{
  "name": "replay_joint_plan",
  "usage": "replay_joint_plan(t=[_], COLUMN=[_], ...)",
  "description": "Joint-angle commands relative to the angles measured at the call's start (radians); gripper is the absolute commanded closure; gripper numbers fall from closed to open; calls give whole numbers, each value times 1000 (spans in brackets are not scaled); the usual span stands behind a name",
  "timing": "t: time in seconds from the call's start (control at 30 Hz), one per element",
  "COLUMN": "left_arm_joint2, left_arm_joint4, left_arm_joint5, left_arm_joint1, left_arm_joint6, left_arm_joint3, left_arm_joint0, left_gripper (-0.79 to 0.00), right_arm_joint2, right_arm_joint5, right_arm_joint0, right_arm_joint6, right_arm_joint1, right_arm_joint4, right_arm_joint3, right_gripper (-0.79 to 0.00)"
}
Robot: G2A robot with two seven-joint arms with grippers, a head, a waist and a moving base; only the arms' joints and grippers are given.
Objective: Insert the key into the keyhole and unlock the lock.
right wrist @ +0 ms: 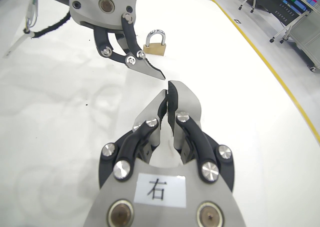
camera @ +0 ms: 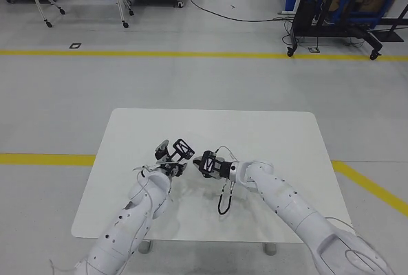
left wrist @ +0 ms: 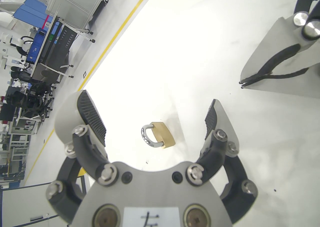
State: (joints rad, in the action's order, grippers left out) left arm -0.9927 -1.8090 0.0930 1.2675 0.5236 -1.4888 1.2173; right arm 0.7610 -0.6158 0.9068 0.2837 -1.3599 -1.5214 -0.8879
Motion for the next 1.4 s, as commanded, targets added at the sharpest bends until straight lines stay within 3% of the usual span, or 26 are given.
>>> replay_joint_plan(t=[0.0,0.33,0.5,0.67,0.83,0.93,1.07,1.17,1.27,1.33,1.37], left_arm_joint2=[1,-1,-78,-224,-224,-225,-309,-381,-423,-423,-419], left_arm_joint4=[3,10,65,160,160,167,448,755,1095,1244,1256], left_arm_joint5=[3,-4,-5,8,8,9,91,302,528,528,532], left_arm_joint1=[3,14,4,-17,-17,-17,-17,-22,-32,-35,-35], left_arm_joint6=[1,-8,-51,-132,-132,-138,-216,-186,-16,144,169], left_arm_joint3=[17,28,-56,-205,-205,-205,-182,-121,58,193,207], left_arm_joint0=[-9,-17,19,107,107,109,125,106,21,-67,-82], left_gripper=[-785,-785,-785,-785,-785,-785,-785,-785,-785,-785,-785], right_arm_joint2=[-1,38,70,70,70,88,122,133,146,149,149], right_arm_joint5=[-1,11,-20,-20,-20,-42,-205,-308,-372,-375,-375], right_arm_joint0=[-2,9,25,25,25,49,50,38,32,29,29], right_arm_joint6=[4,89,157,157,157,172,184,160,146,132,132], right_arm_joint1=[-1,2,11,11,11,8,5,5,2,2,2], right_arm_joint4=[0,58,102,102,102,190,369,443,525,546,546], right_arm_joint3=[5,22,26,26,26,-5,6,33,58,67,67], right_gripper=[0,0,0,0,0,0,0,0,0,0,0])
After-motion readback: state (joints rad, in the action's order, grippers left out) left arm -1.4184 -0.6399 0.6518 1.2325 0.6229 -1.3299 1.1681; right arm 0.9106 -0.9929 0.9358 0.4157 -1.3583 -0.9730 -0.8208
